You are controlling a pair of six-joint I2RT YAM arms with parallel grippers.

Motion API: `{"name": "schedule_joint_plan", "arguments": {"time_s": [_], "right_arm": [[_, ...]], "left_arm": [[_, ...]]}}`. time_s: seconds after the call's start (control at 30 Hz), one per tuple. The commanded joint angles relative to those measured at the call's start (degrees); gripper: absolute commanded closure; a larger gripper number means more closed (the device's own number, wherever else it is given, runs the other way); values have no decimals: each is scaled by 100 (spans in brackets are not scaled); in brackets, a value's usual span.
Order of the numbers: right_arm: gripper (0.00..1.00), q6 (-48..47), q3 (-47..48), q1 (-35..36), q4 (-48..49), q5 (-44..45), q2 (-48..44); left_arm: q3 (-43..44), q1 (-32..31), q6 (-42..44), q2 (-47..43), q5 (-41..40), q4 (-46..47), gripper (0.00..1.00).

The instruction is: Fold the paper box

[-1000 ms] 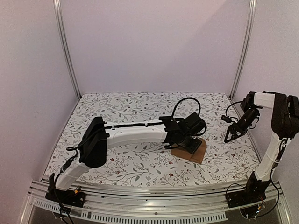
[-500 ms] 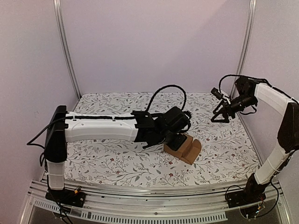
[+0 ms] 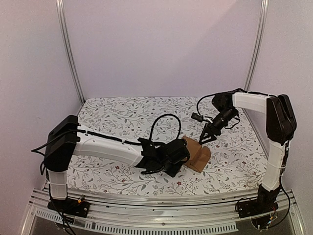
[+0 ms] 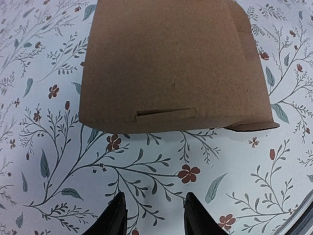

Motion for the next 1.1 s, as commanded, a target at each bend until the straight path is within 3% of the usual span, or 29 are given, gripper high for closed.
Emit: {"name": "schedule_joint_plan", "arguments": {"time_s": [0.0, 0.4, 0.53, 0.63, 0.8, 1.07], "right_arm": [[38, 279, -247, 217, -37, 154, -43], [40, 266, -1174, 439, -434, 18, -747], [39, 227, -1379, 438, -532, 373, -1234], [38, 145, -1316, 431, -668, 735, -1573], [39, 215, -1001, 439, -53, 1120, -2001], [35, 242, 625, 683, 332, 1257, -584]], "left_arm": [[198, 147, -3, 237, 212, 376, 59], [555, 1239, 514, 552, 293, 548, 59], [606, 1349, 646, 428, 319, 431, 56], [97, 1277, 382, -85, 303, 398, 53], [-1186, 622, -62, -1166, 384, 1469, 50], [-970, -32, -622, -972, 126, 995, 44]]}}
